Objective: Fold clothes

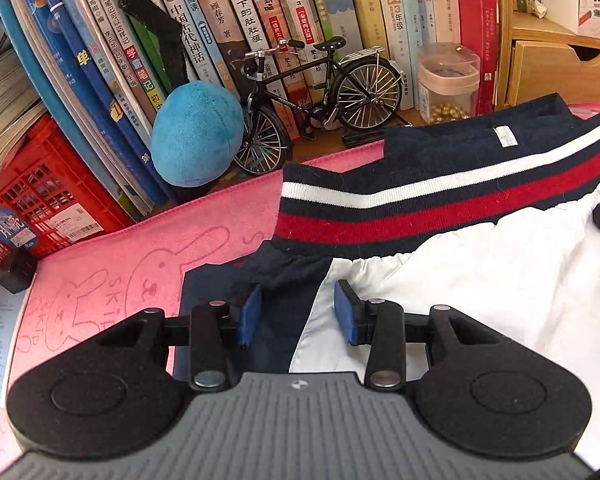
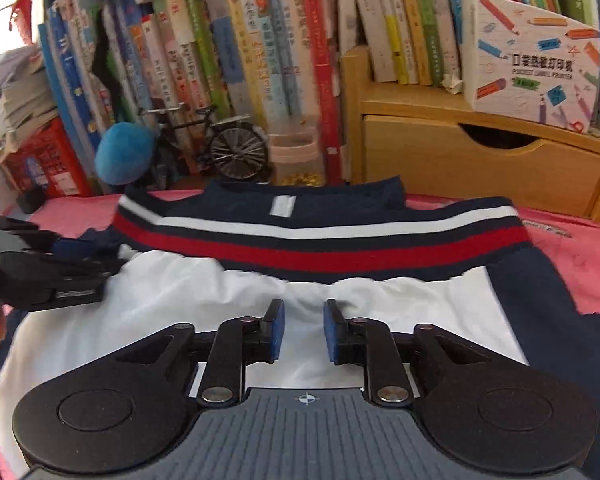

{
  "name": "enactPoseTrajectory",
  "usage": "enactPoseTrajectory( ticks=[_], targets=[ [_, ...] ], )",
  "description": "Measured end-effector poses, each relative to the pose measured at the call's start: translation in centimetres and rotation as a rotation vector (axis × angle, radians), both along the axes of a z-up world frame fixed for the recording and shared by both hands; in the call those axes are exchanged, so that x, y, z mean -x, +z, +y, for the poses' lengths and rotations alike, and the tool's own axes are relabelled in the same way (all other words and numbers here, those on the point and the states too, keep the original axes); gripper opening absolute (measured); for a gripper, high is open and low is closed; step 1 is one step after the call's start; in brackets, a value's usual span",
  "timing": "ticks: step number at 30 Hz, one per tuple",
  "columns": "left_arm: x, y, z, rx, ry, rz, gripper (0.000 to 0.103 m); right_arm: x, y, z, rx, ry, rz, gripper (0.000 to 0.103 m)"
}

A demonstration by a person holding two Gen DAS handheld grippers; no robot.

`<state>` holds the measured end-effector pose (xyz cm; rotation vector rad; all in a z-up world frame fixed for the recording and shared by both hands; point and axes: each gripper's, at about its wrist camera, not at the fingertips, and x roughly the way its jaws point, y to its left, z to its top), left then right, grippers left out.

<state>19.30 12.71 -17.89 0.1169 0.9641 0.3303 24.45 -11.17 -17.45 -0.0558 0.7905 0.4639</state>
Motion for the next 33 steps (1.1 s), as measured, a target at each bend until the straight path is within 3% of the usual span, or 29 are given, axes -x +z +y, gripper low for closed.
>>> enactPoseTrajectory(
  ticks=[1, 5, 7, 9, 10, 12, 15, 17, 21, 22, 23, 25, 27, 29, 33],
  targets=[
    [0.0, 0.0, 0.3, 0.013, 0.005, -0.007, 0.041, -1.3, -0.2, -1.5, -0.017, -0.043, 0.015, 0.000],
    [-0.5, 0.3, 0.0, -0.004, -0.016, 0.014, 0.041, -4.2, -0.2, -6.5, -0.129, -0.143, 0.136, 0.000],
    [-0.1, 1.3, 0.0, 0.003, -0.021, 0.020, 0.038, -2.9, 1.9, -7.2, -0.087, -0.149, 0.068, 0.018],
    [1.7, 2.8, 0.2, 0.034, -0.019, -0.011, 0.042, -0.6, 3.8, -8.9, -0.075, -0.161, -0.006, 0.061],
    [3.0, 3.7, 0.4, 0.059, -0.016, -0.034, 0.045, 0.6, 4.5, -10.0, -0.076, -0.166, -0.015, 0.064],
    [6.2, 5.2, 1.1, 0.108, -0.003, -0.070, 0.055, 2.7, 4.9, -12.4, -0.056, -0.177, 0.020, 0.063],
    [10.7, 5.6, 2.2, 0.155, 0.027, -0.042, 0.056, 6.1, 4.5, -15.2, 0.023, -0.184, 0.106, 0.063],
    [12.9, 4.9, 3.0, 0.175, 0.065, 0.018, 0.057, 7.5, 3.9, -16.5, 0.048, -0.181, 0.168, 0.063],
    [14.1, 4.0, 4.7, 0.297, 0.103, 0.044, 0.057, 9.2, 3.5, -17.2, 0.010, -0.138, 0.240, 0.046],
    [14.1, 3.7, 5.1, 0.345, 0.095, 0.033, 0.059, 8.9, 3.3, -16.9, 0.003, -0.119, 0.253, 0.046],
    [13.8, 3.1, 5.3, 0.367, 0.092, 0.048, 0.070, 8.5, 3.0, -16.6, -0.003, -0.099, 0.267, 0.046],
    [13.2, 1.9, 5.8, 0.410, 0.086, 0.078, 0.071, 7.9, 2.2, -16.1, 0.030, -0.073, 0.299, 0.046],
    [13.1, 1.8, 5.6, 0.365, 0.076, 0.098, 0.041, 8.3, 2.3, -15.7, 0.090, -0.050, 0.290, 0.015],
    [13.8, 2.5, 5.7, 0.341, 0.041, 0.107, 0.021, 9.2, 3.5, -16.1, 0.104, -0.036, 0.278, 0.006],
    [15.8, 2.4, 6.4, 0.369, 0.028, 0.143, 0.018, 10.7, 3.3, -17.3, 0.147, 0.011, 0.335, 0.005]
  ],
)
